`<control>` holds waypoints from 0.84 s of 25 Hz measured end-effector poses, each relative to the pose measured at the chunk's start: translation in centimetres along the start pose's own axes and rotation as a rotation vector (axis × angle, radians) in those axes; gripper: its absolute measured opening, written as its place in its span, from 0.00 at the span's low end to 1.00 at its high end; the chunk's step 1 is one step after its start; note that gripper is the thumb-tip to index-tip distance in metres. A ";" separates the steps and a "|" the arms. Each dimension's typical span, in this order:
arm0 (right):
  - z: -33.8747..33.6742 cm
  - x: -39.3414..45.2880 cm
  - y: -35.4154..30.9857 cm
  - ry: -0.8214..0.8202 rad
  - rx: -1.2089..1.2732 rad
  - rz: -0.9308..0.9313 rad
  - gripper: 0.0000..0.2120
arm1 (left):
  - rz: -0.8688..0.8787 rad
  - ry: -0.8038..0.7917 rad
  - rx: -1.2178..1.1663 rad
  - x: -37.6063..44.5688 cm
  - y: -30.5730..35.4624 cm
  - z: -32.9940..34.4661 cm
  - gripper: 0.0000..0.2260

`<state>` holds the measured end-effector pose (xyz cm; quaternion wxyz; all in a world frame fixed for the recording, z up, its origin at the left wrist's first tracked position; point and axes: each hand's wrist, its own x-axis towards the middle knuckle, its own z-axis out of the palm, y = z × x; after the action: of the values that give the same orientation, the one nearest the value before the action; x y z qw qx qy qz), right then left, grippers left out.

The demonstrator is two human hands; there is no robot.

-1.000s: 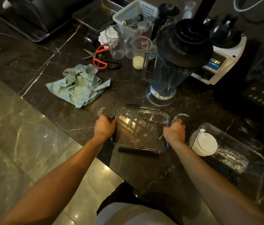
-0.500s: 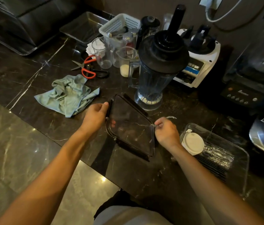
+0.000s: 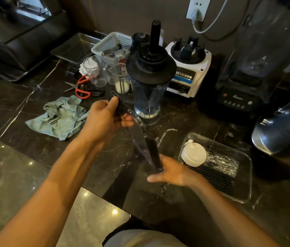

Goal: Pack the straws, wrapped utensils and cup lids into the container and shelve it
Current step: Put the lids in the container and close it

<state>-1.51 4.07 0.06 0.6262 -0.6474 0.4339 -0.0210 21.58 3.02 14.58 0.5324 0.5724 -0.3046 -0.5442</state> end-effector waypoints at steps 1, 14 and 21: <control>0.1 -0.7 -0.3 0.100 0.089 -0.044 0.37 | 0.019 -0.020 -0.039 -0.5 0.9 0.6 0.17; -9.5 -13.9 1.2 0.995 0.562 -0.346 0.09 | -0.162 -0.168 0.093 -0.7 1.7 9.1 0.13; -13.0 -19.1 6.9 1.027 0.581 -0.140 0.16 | 0.013 -0.366 0.835 1.9 -5.5 13.3 0.20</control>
<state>-24.49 6.16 7.03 0.4848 -0.3838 0.6139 -0.4907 8.14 -1.11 10.94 0.1967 0.6304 -0.5907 -0.4637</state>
